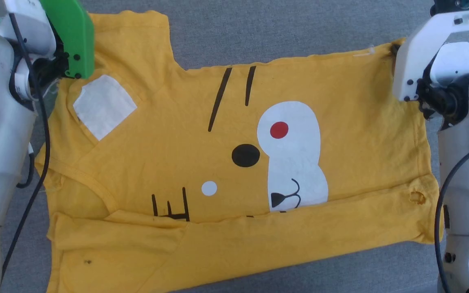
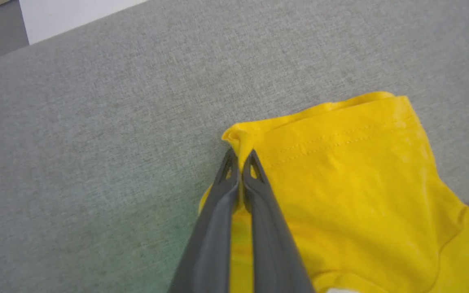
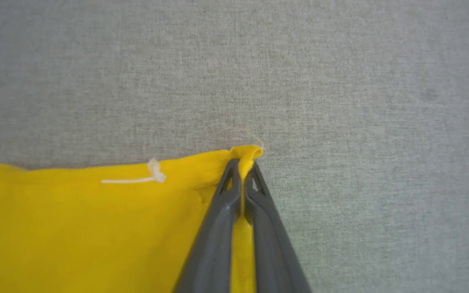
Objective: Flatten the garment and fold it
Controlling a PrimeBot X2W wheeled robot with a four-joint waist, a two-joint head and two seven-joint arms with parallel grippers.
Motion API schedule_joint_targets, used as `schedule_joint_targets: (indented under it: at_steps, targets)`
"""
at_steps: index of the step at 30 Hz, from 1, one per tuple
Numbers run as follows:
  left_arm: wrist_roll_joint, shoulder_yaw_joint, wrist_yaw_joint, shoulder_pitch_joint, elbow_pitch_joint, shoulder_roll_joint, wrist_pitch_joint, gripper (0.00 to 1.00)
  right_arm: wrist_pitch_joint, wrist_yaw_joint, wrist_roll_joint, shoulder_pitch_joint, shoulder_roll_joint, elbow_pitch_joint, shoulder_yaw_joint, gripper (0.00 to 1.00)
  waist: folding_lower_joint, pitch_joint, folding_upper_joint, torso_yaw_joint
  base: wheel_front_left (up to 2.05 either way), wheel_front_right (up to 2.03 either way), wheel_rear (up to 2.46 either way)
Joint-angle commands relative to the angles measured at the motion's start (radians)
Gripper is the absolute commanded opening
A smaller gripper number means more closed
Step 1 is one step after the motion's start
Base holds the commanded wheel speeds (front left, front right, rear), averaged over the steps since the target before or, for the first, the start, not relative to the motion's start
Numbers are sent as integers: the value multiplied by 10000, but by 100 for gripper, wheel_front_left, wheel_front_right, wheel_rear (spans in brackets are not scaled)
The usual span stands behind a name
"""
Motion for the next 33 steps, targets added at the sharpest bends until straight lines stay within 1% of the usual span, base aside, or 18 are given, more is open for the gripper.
schedule_joint_targets:
  at_steps: [1, 5, 9, 11, 15, 18, 20, 23, 26, 30, 33]
  targets:
    - [165, 31, -118, 202, 46, -14, -546, 0, -234, -13, -36, 316, 27, -110, 61, 0, -1, -193, -1, 80, 0, 0, 0]
    - [369, 102, -370, 618, 155, -98, -2230, 0, -1323, -13, 171, 867, -83, -496, 193, 0, -1, -780, -1, 267, 0, 0, 0]
    - [377, 165, -641, 1565, 15, -221, -4089, 0, -2777, -13, 564, 1770, -374, -882, 449, 0, -1, -1645, -1, 566, 0, 0, 0]
    - [387, 186, -707, 2140, -217, -258, -4940, 0, -3456, -13, 733, 2280, -592, -1072, 539, 0, -1, -2111, -1, 742, 0, 0, 0]
    - [246, 257, -732, 3463, -916, -240, -6101, 0, -4664, -13, 1125, 3361, -1035, -1495, 831, 0, -1, -2996, -1, 1071, 0, 0, 0]
    - [21, 345, -613, 4579, -1608, -186, -6570, 0, -5312, -13, 1366, 4171, -1267, -1741, 844, 0, -1, -3545, -1, 1310, 0, 0, 0]
    - [-199, 476, -436, 5406, -2136, -107, -6777, 0, -5674, -13, 1492, 4671, -1388, -1897, 781, 0, -1, -3813, -1, 1435, 0, 0, 0]
    - [-555, 571, -163, 6761, -2971, 47, -6845, 0, -5925, -13, 1615, 5372, -1530, -2034, 701, 0, -1, -4115, -1, 1599, 0, 0, 0]
    - [-1011, 638, 93, 8094, -3676, 140, -6805, 0, -5885, -13, 1632, 5956, -1672, -2038, 633, 0, -1, -4314, -1, 1723, 0, 0, 0]
    - [-1490, 724, 511, 9532, -4289, 182, -6748, 0, -5673, -13, 1730, 6473, -1755, -1950, 566, 0, -1, -4448, -1, 1835, 0, 0, 0]
    - [-1877, 681, 664, 10420, -4590, 101, -6690, 0, -5277, -13, 1667, 6815, -1835, -1781, 480, 0, -1, -4481, -1, 1944, 0, 0, 0]
